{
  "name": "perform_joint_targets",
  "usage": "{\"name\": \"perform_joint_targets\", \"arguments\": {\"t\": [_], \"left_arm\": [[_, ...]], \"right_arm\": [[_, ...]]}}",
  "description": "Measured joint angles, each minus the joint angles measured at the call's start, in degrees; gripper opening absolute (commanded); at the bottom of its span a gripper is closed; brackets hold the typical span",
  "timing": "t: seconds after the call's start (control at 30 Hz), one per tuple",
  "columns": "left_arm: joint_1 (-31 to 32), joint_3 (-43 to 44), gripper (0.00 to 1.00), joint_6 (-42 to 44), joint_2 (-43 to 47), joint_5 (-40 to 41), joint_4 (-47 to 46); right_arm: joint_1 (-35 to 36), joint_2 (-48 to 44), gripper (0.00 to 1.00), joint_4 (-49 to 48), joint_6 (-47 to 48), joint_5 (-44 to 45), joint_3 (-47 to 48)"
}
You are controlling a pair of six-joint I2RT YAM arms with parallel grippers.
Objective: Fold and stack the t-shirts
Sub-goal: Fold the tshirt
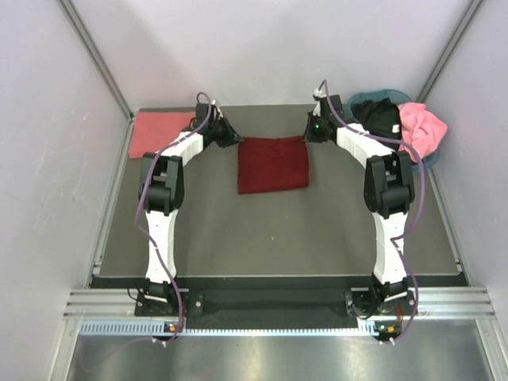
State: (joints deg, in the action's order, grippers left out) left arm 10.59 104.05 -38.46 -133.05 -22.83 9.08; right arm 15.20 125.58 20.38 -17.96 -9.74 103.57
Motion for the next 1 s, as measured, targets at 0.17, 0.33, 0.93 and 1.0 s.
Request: {"name": "perform_joint_targets", "arguments": {"t": [0.17, 0.33, 0.93, 1.0], "left_arm": [[-0.6, 0.0, 0.00, -0.4, 0.0, 0.3, -2.6], [-1.0, 3.2, 0.09, -0.4, -2.0, 0.8, -2.6], [-4.3, 4.9, 0.40, 4.2, -1.5, 5.9, 4.2], [-4.6, 3.1, 0.41, 4.3, 0.0, 5.1, 3.8]], "right_arm": [[-1.0, 1.6, 0.27, -2.4, -0.3, -0.5, 0.0], [-1.8, 1.7, 0.69, -4.9, -0.1, -1.8, 0.0], [-1.9, -15.3, 0.75, -9.8, 9.4, -23.3, -31.1], [-1.9, -15.3, 0.78, -9.9, 10.0, -24.7, -31.7]]}}
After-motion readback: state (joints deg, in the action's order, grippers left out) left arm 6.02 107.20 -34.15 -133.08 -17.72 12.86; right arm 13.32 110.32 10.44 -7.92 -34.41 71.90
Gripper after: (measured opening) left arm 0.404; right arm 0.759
